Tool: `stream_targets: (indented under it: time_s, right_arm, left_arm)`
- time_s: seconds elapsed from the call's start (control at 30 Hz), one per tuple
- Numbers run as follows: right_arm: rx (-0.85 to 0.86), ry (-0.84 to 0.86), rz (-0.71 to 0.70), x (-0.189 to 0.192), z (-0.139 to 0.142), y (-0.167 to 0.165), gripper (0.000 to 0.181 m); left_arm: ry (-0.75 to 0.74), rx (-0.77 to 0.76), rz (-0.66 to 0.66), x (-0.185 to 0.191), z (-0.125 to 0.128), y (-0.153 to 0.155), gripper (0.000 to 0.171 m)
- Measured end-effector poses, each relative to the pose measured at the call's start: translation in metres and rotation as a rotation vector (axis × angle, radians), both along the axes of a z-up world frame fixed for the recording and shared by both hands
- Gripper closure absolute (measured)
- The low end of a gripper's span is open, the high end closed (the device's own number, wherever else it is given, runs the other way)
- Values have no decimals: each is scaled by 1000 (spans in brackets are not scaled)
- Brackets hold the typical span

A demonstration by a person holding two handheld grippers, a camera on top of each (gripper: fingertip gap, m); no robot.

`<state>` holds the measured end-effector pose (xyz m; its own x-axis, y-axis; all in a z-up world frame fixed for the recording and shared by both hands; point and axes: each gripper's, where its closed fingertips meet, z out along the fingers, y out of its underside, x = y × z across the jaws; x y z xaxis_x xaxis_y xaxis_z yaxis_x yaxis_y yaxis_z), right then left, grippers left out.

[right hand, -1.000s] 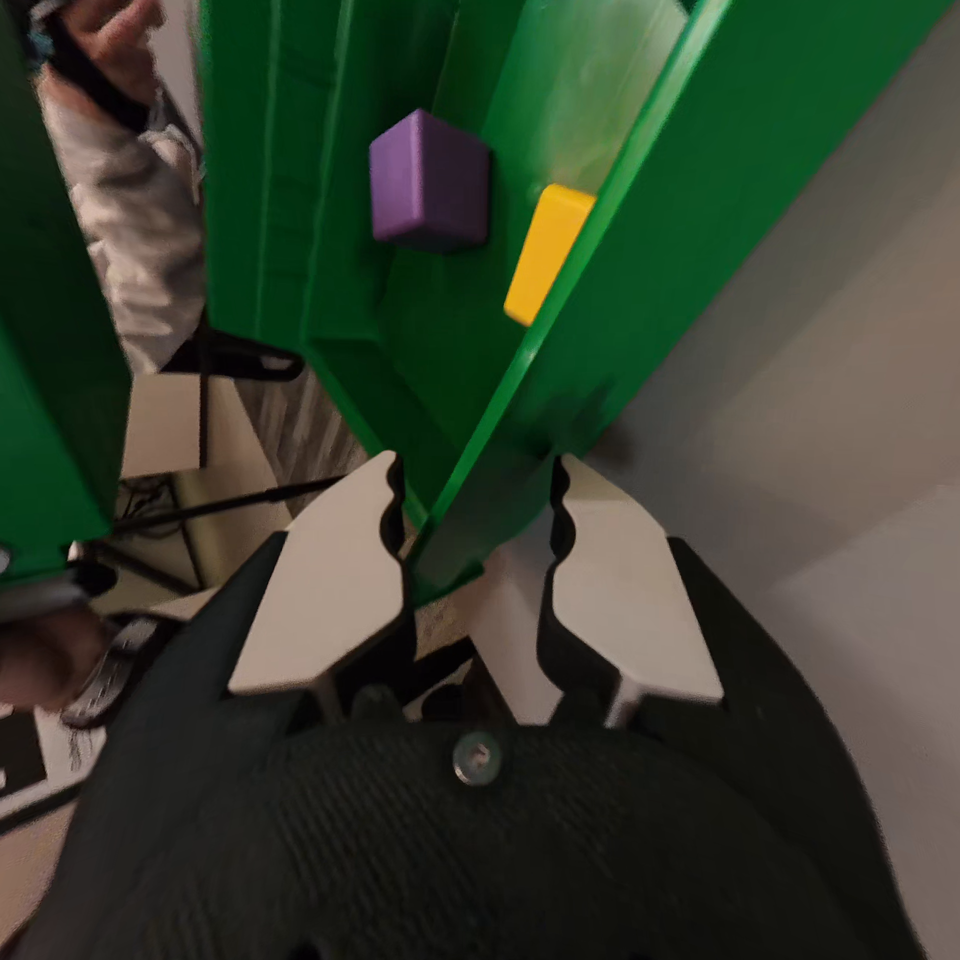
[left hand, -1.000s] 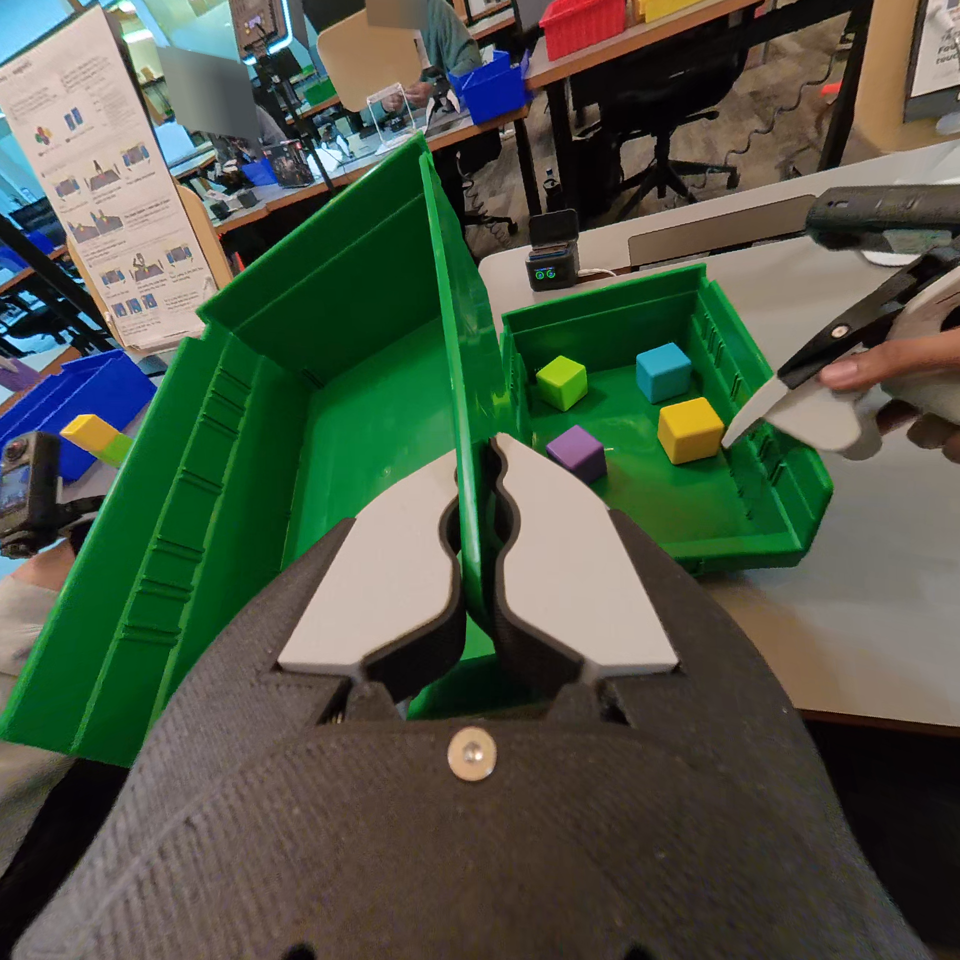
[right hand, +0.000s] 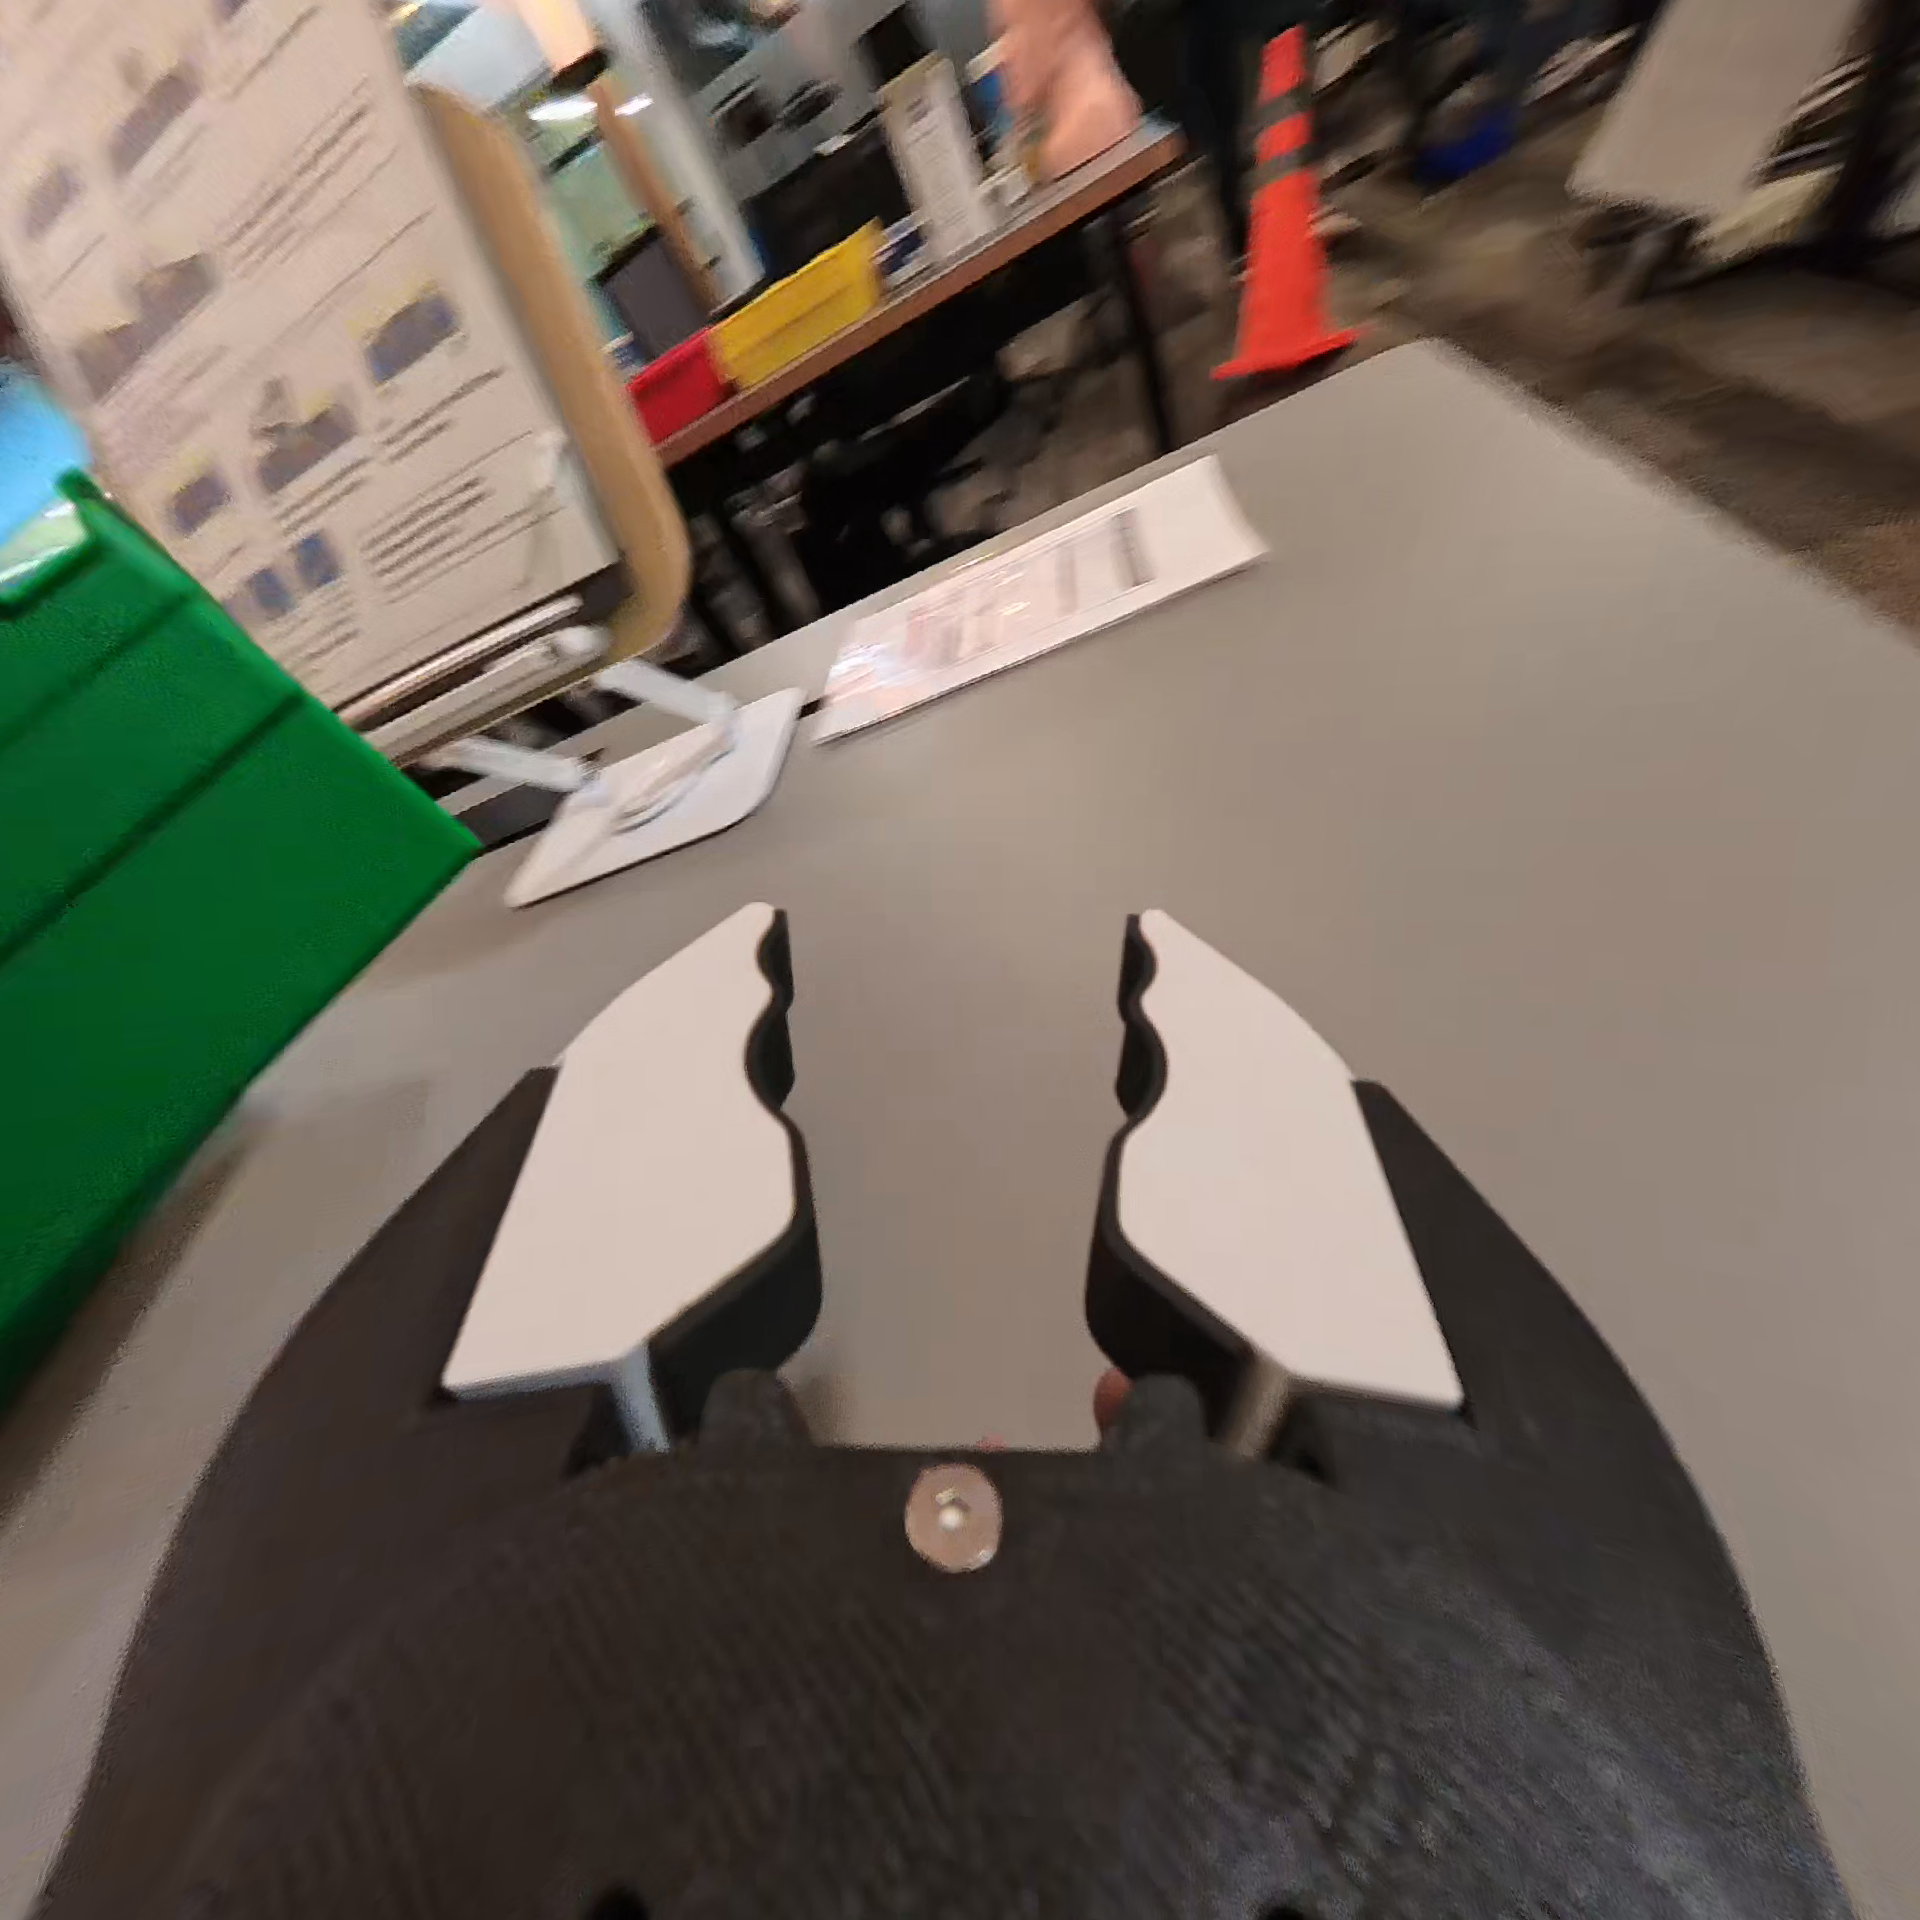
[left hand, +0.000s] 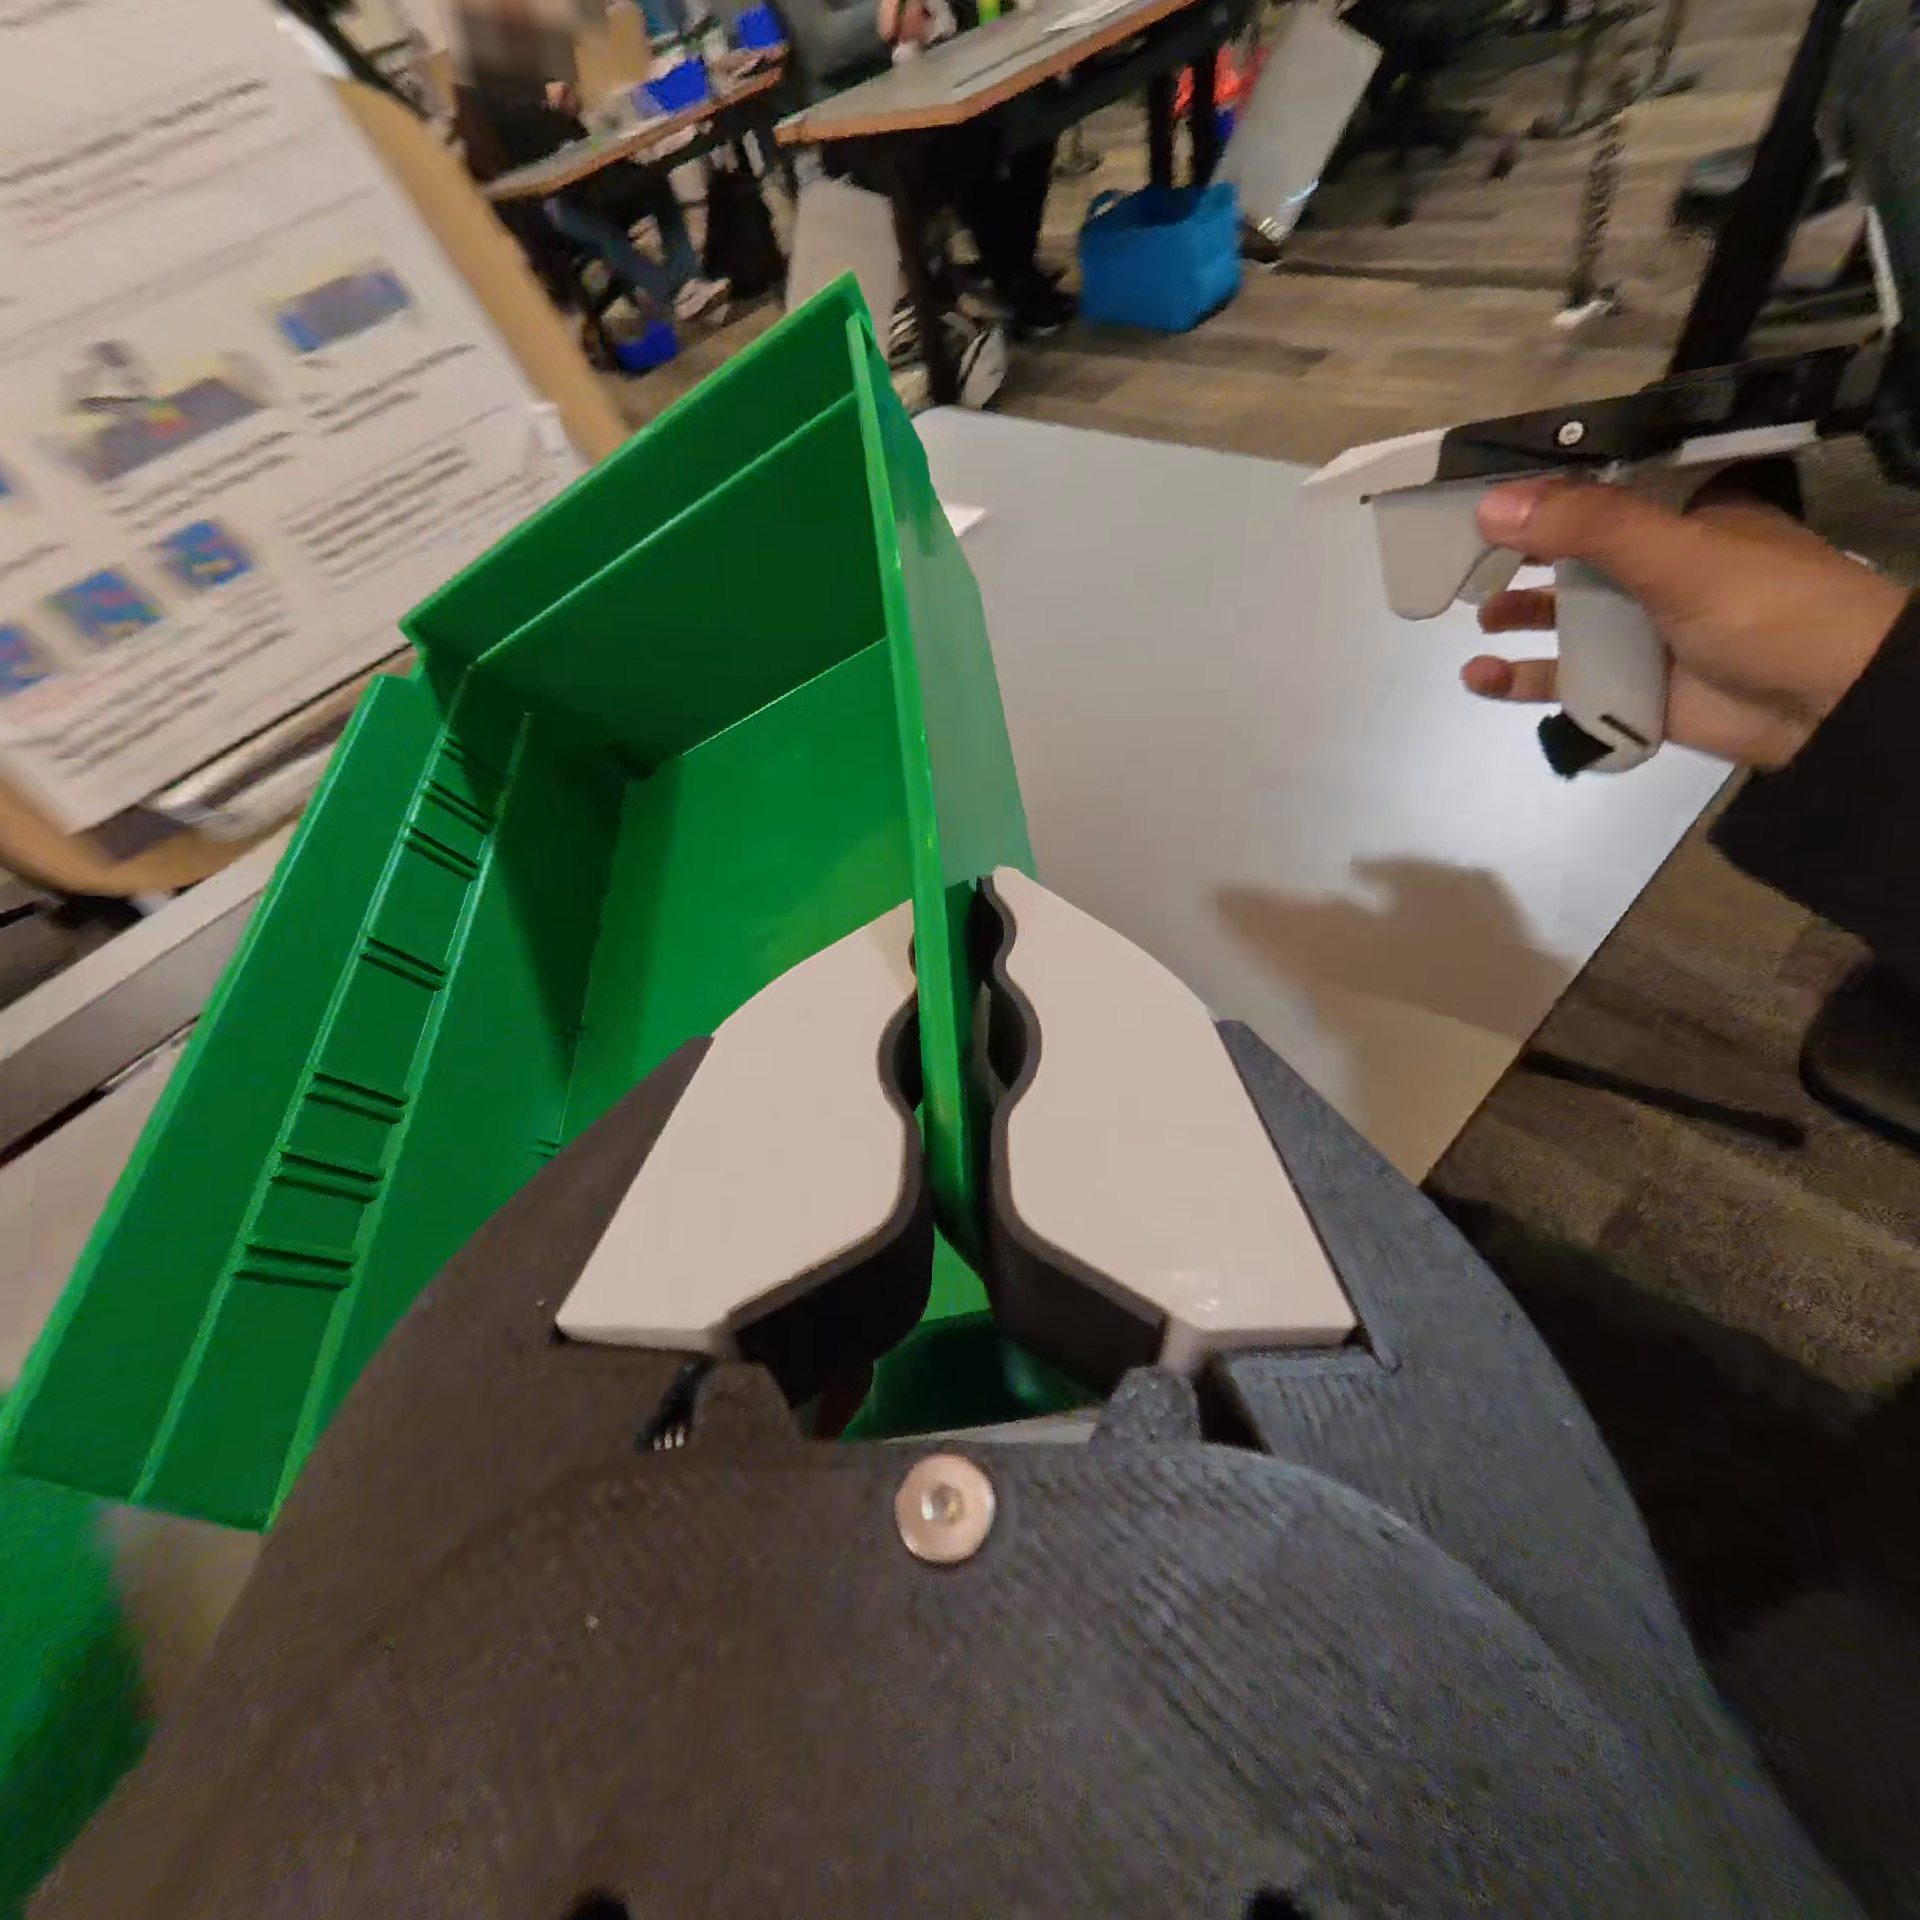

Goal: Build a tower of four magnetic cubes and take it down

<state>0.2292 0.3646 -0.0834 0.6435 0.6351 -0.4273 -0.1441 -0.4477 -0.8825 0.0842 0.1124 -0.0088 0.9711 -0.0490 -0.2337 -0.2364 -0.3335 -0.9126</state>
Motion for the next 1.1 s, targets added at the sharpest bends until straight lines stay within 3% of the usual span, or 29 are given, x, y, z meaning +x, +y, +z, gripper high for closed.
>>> stream_targets:
  time_s: [0.1,0.23,0.57,0.67,0.87,1.0,1.1]
  right_arm:
    - [78,-75,-185,40,-2,14,115]
    - [105,-124,-251,70,-6,9,115]
    - [89,-209,-224,97,-30,-10,113]
    - [83,-203,-183,92,-31,-18,111]
    - [123,-173,-88,51,-18,-47,108]
    - [168,-234,2,2,-17,-86,102]
    - [201,-329,43,-34,-26,-107,98]
  left_arm:
    - [35,-21,-68,33,-44,58,164]
    - [31,-97,-123,64,-85,112,164]
    - [25,-92,-137,116,-119,175,164]
    - [-8,-100,-138,126,-125,175,164]
    - [-98,28,-247,121,-73,136,136]
    - [-143,77,-205,61,-54,88,132]
    - [-135,88,-91,-8,-59,58,131]
